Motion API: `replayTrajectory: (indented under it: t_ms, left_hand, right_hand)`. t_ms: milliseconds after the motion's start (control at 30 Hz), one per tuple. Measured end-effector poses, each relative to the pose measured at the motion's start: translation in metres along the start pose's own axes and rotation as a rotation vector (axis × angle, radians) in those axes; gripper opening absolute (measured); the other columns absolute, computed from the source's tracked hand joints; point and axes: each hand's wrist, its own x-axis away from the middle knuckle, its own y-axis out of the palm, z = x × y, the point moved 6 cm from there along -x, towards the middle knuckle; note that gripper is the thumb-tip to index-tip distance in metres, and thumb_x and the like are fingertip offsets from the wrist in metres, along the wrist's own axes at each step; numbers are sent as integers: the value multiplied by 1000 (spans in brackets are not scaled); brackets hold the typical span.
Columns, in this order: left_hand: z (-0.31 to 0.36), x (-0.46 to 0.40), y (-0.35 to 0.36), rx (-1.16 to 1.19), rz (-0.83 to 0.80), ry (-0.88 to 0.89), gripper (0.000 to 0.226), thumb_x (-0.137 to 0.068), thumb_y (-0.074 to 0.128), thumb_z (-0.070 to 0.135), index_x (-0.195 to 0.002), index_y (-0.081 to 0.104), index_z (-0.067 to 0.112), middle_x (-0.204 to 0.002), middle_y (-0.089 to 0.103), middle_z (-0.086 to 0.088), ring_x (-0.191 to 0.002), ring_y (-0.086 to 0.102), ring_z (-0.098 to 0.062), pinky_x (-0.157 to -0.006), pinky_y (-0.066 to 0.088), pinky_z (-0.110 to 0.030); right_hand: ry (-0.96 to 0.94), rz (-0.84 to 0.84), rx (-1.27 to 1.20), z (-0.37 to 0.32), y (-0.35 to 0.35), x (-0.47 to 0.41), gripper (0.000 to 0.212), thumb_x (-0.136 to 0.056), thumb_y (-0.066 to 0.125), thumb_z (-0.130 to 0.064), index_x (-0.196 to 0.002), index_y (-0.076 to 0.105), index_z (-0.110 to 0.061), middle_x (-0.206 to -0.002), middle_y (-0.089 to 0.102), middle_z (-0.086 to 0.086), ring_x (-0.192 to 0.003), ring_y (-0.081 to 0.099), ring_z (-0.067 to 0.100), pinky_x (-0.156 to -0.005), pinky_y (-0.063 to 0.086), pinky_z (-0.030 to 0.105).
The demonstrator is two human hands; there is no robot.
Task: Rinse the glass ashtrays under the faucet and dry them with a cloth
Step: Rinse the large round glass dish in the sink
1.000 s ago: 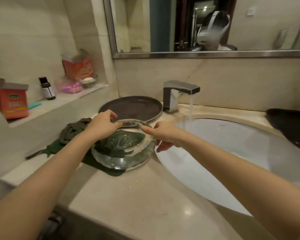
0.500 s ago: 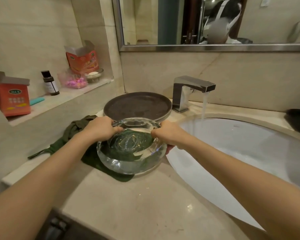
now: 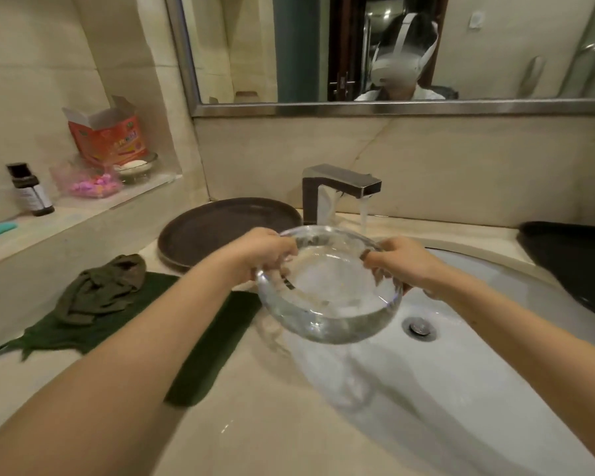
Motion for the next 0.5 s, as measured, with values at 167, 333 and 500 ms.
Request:
replayTrajectory:
  t_ms: [167, 333, 500]
  left_hand:
    - [6, -44, 69, 148, -71, -45, 9, -88, 59, 9, -79, 56, 7, -69, 50, -4, -59, 52, -12, -48, 43, -17]
    - [5, -65, 109, 358, -63, -151, 16, -87, 66, 18, -98, 56, 11, -76, 54, -2, -63, 55, -11, -45, 38, -14]
    - [-10, -74, 129, 412, -31, -151, 42, -87, 67, 25, -121, 56, 3, -82, 52, -1, -63, 54, -11, -40, 39, -11]
  right_hand:
    - [180, 49, -80, 66, -27, -8, 14, -87, 55, -21, -81, 57, -8, -70, 48, 5, -58, 39, 15, -51, 30, 23]
    - [265, 85, -164, 104, -38, -16, 17, -88, 52, -20, -75, 51, -9, -66, 49, 7, -51, 42, 16, -48, 31, 20]
    - [280, 109, -227, 122, -32, -17, 16, -89, 52, -21, -92, 49, -6, -72, 49, 7, -54, 50, 20, -48, 39, 23]
